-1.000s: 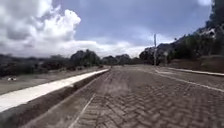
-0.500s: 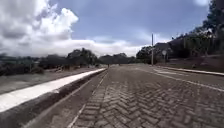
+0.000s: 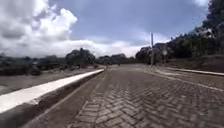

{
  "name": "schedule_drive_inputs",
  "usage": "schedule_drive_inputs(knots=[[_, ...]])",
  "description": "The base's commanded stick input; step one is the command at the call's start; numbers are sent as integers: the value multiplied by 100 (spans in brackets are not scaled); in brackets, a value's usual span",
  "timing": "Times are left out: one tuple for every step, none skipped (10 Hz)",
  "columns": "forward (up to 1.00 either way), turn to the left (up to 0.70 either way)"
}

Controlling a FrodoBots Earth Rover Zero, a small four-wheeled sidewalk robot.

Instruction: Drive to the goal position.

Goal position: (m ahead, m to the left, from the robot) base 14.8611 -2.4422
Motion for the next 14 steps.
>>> schedule_drive_inputs(knots=[[100,0],[100,0],[100,0],[100,0],[100,0],[100,0],[100,0],[100,0],[100,0],[100,0],[100,0],[100,0],[100,0],[100,0]])
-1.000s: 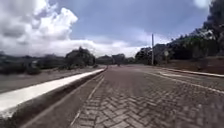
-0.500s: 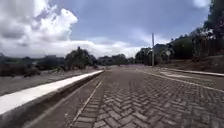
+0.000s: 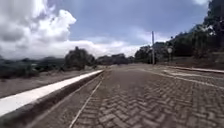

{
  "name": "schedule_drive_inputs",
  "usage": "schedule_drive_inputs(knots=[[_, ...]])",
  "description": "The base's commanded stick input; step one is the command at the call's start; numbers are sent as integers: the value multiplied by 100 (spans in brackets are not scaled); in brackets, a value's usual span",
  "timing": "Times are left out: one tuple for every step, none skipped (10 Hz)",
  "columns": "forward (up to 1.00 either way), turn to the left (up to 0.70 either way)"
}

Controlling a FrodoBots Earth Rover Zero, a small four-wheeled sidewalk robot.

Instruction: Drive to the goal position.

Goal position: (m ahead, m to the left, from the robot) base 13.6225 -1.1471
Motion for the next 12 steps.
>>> schedule_drive_inputs(knots=[[100,0],[100,0],[100,0],[100,0],[100,0],[100,0],[100,0],[100,0],[100,0],[100,0],[100,0],[100,0]])
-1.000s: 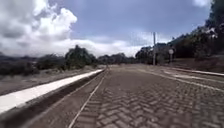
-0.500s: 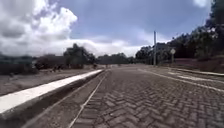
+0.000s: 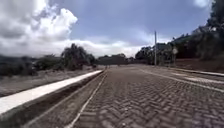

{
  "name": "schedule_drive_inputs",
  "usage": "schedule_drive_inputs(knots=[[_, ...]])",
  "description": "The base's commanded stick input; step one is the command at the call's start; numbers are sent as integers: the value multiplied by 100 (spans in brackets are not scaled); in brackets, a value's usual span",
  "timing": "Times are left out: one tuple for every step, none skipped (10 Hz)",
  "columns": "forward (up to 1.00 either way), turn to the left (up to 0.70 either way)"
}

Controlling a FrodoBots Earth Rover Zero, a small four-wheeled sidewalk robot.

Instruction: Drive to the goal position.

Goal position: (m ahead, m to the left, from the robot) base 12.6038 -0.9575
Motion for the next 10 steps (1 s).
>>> schedule_drive_inputs(knots=[[100,0],[100,0],[100,0],[100,0],[100,0],[100,0],[100,0],[100,0],[100,0],[100,0]])
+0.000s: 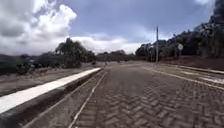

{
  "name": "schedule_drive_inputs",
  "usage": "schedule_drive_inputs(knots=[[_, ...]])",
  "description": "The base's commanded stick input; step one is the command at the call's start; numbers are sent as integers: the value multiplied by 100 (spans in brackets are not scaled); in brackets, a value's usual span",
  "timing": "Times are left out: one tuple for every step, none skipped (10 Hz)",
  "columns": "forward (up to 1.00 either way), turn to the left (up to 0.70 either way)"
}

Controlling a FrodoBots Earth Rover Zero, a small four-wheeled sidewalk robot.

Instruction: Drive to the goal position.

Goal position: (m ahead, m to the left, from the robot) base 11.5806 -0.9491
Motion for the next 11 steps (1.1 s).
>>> schedule_drive_inputs(knots=[[100,0],[100,0],[100,0],[100,0],[100,0],[100,0],[100,0],[100,0],[100,0],[100,0],[100,0]])
